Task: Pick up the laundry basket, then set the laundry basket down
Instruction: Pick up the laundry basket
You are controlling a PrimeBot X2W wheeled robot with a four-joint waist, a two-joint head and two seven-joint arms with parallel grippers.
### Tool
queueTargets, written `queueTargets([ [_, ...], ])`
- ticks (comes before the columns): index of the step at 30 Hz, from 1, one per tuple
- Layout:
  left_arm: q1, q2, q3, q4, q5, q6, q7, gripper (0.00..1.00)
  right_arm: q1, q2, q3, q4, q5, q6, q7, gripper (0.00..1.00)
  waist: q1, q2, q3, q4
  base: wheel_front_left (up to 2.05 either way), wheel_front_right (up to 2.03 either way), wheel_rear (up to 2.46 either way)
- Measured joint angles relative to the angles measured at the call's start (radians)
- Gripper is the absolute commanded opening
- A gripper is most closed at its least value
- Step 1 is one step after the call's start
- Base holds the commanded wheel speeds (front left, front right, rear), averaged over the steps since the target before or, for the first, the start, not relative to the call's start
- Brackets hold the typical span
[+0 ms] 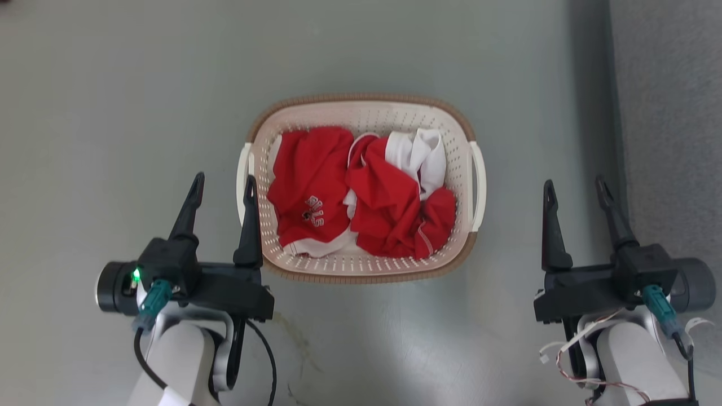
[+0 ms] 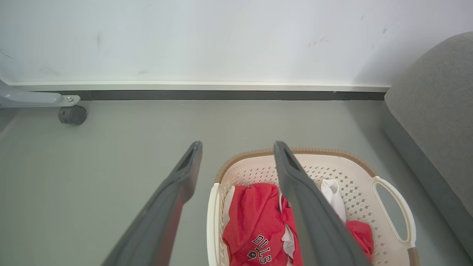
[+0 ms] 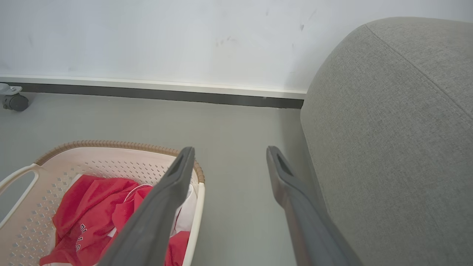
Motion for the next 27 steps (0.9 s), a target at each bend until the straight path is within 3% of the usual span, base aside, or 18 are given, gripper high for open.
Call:
queueTargets([
  [11,-0.081,-0.001,-0.013,0.048,0.002,-0.019,0.0,1.0,-0.07,-0.005,0.0,0.036,-0.007,0.0,-0.001,1.0,0.0,-0.0001,0.081,0.009,0.0,0.0,0.0],
  [27,-0.259,0.009,-0.022,0.291,0.007,-0.07,0.032,1.0,-0.273,0.0,0.041,0.263,-0.01,0.019,0.02,1.0,0.0,-0.0001,0.146,0.029,0.0,0.0,0.0],
])
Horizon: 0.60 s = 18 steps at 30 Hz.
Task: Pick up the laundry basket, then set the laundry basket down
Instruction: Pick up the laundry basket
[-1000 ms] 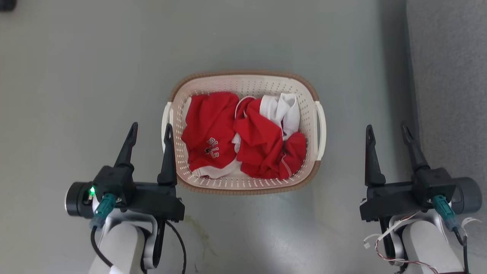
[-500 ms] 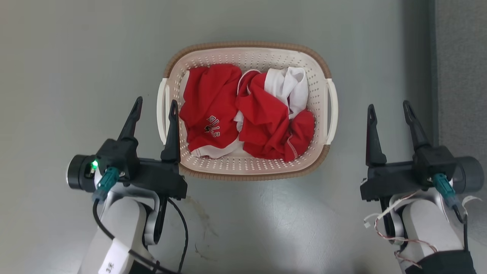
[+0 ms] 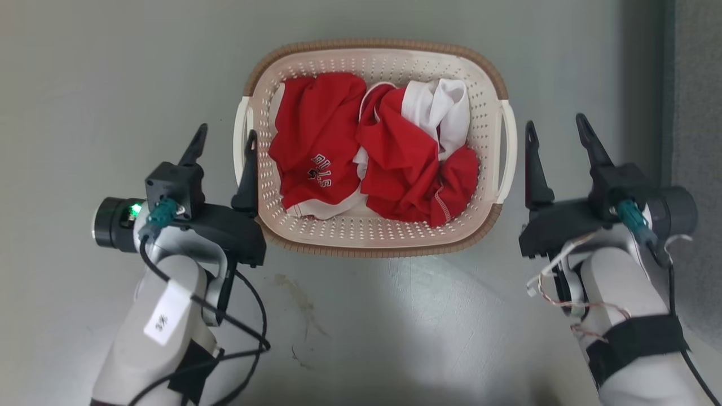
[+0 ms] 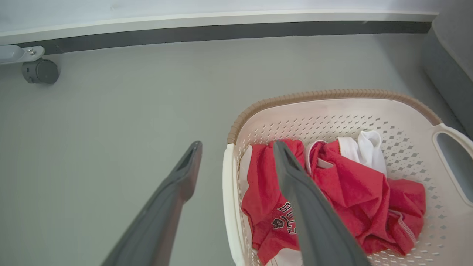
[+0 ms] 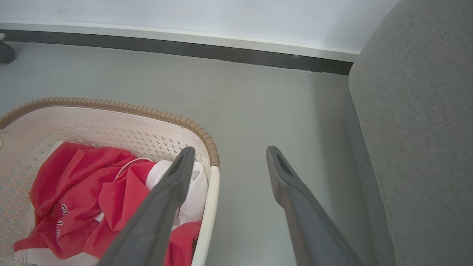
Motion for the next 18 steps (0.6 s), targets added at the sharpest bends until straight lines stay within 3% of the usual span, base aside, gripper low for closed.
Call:
queueTargets([
  [18,-0.181,-0.011,-0.005,0.265,-0.009,-0.045,0.025,1.0,-0.183,0.007,0.009,0.252,0.0,0.002,0.012,1.0,0.0,0.0,0.109,0.018,0.0,0.0,0.0],
])
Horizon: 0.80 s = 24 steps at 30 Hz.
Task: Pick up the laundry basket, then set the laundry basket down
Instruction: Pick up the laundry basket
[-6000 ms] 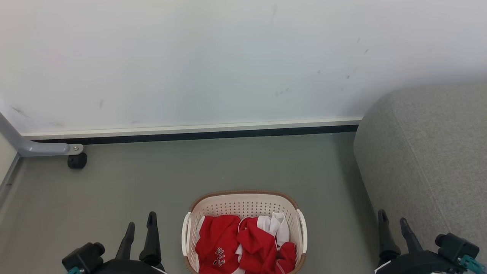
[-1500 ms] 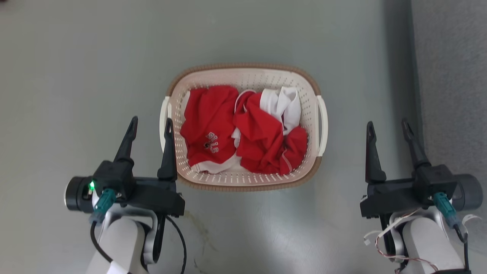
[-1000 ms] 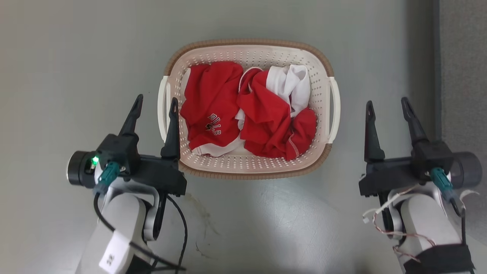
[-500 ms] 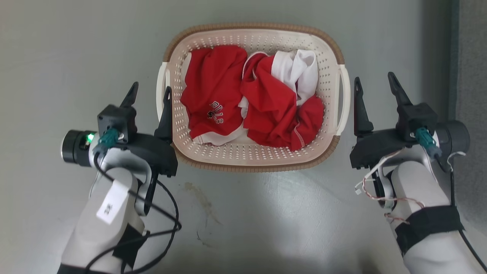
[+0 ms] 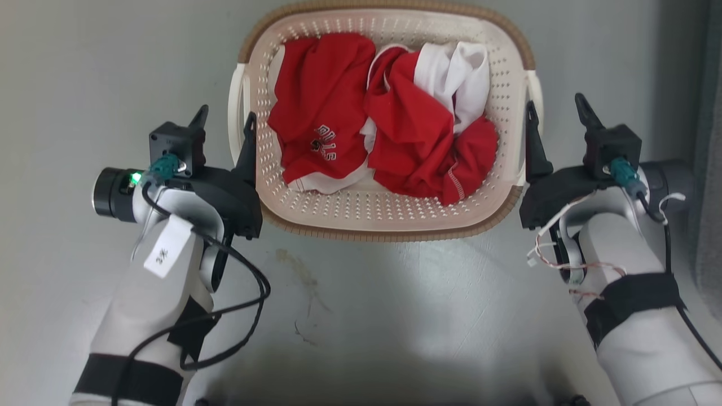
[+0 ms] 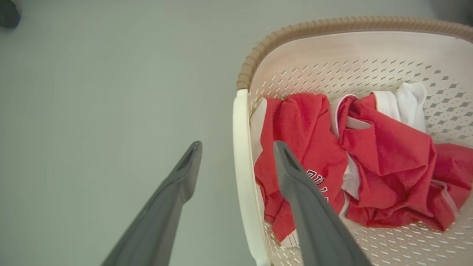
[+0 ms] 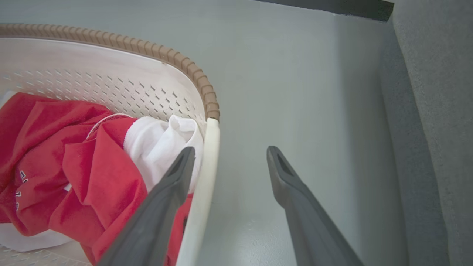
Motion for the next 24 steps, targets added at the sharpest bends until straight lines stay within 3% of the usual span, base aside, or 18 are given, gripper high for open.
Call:
queueTargets([
  [22,-0.126,-0.027,-0.025,0.236,-0.015,-0.052,-0.02,1.0,-0.142,0.008,0.051,0.227,0.005,0.007,-0.032,1.0,-0.0002,-0.0002,0.062,0.012,0.0,0.0,0.0],
  [23,-0.128,-0.028,-0.025,0.241,-0.019,-0.053,-0.023,1.0,-0.148,0.008,0.052,0.233,0.006,0.007,-0.032,0.95,-0.0002,-0.0002,0.062,0.012,0.0,0.0,0.0],
  [24,-0.132,-0.029,-0.027,0.248,-0.019,-0.053,-0.024,0.47,-0.156,0.009,0.054,0.24,0.01,0.007,-0.033,0.3,-0.0002,-0.0002,0.062,0.012,0.0,0.0,0.0],
])
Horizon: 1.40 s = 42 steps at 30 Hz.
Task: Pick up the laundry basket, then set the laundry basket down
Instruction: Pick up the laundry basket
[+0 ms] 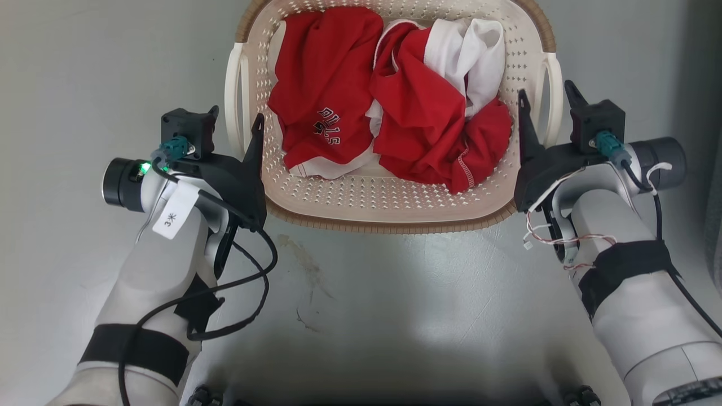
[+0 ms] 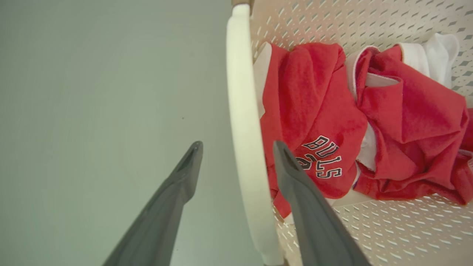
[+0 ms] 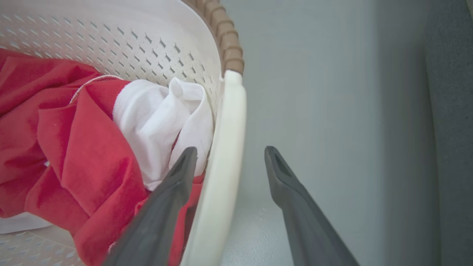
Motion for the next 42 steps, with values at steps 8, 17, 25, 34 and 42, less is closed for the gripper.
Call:
queueTargets([
  [8,-0.035,-0.019,-0.018,0.042,-0.018,-0.009,-0.017,0.0,-0.045,0.016,0.016,0.048,0.028,0.003,-0.007,0.0,0.0,-0.0001,0.0,-0.002,0.0,0.0,0.0],
  [17,-0.05,-0.021,-0.039,0.096,-0.025,-0.026,-0.026,0.0,-0.052,0.017,0.046,0.103,0.066,0.003,-0.016,0.0,0.0001,0.0,-0.017,0.004,0.0,0.0,0.0],
  [25,-0.05,-0.023,-0.057,0.139,-0.033,-0.034,-0.026,0.0,-0.053,0.019,0.073,0.146,0.104,0.011,-0.008,0.0,0.0001,0.0,-0.055,0.005,0.0,0.0,0.0],
  [34,-0.049,-0.022,-0.094,0.168,-0.055,-0.041,-0.009,0.0,-0.067,0.019,0.113,0.187,0.162,0.025,0.029,0.0,0.0,0.0,-0.126,-0.001,0.0,0.0,0.0],
  [42,-0.042,-0.022,-0.109,0.197,-0.085,-0.044,0.025,0.0,-0.064,0.02,0.165,0.203,0.222,0.031,0.075,0.0,0.0,0.0,-0.205,-0.005,0.0,0.0,0.0],
])
